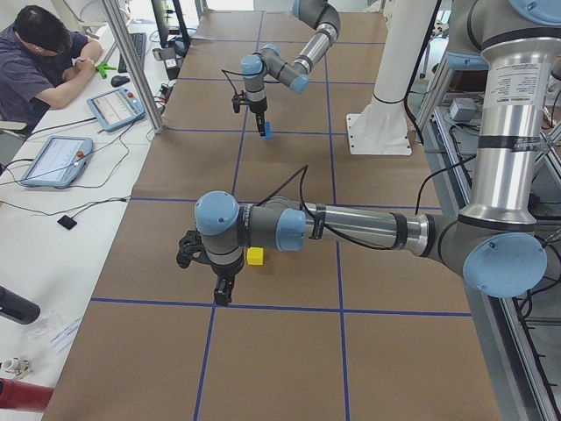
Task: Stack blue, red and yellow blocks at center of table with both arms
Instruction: 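Carry the blue cube with the right gripper to the table center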
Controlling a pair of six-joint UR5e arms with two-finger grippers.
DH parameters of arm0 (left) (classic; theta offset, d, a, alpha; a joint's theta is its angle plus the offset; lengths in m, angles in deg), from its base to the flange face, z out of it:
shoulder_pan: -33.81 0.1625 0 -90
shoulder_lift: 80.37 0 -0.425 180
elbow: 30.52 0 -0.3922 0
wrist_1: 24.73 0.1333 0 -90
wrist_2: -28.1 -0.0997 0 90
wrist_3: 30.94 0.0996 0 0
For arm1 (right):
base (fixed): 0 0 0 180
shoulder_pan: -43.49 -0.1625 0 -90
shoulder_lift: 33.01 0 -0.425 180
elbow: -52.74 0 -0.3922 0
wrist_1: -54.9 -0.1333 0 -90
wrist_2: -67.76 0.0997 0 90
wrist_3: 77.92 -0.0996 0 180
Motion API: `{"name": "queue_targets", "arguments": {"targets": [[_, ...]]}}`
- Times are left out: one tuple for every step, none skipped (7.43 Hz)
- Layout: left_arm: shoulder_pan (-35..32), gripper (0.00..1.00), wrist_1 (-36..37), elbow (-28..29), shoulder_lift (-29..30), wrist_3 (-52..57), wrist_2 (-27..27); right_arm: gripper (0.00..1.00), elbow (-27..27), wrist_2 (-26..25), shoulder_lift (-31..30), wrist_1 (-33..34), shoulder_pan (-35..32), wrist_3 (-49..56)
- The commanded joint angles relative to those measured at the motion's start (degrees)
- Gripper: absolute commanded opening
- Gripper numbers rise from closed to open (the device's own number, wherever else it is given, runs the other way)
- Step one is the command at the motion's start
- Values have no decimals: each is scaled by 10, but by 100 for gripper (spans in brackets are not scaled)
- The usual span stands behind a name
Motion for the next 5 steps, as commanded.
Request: {"name": "queue_targets", "arguments": {"targets": [[0, 100, 0, -1, 0, 0, 0, 0, -2, 0, -19, -1, -4, -4], [0, 100, 0, -1, 0, 0, 0, 0, -5, 1, -28, -2, -9, -5], [0, 100, 0, -1, 0, 0, 0, 11, -6, 6, -34, -3, -14, -5], [0, 100, 0, -1, 0, 0, 0, 99, -6, 7, -40, -6, -14, -6], [0, 100, 0, -3, 1, 0, 0, 99, -33, 14, -46, -9, -17, -37]]}}
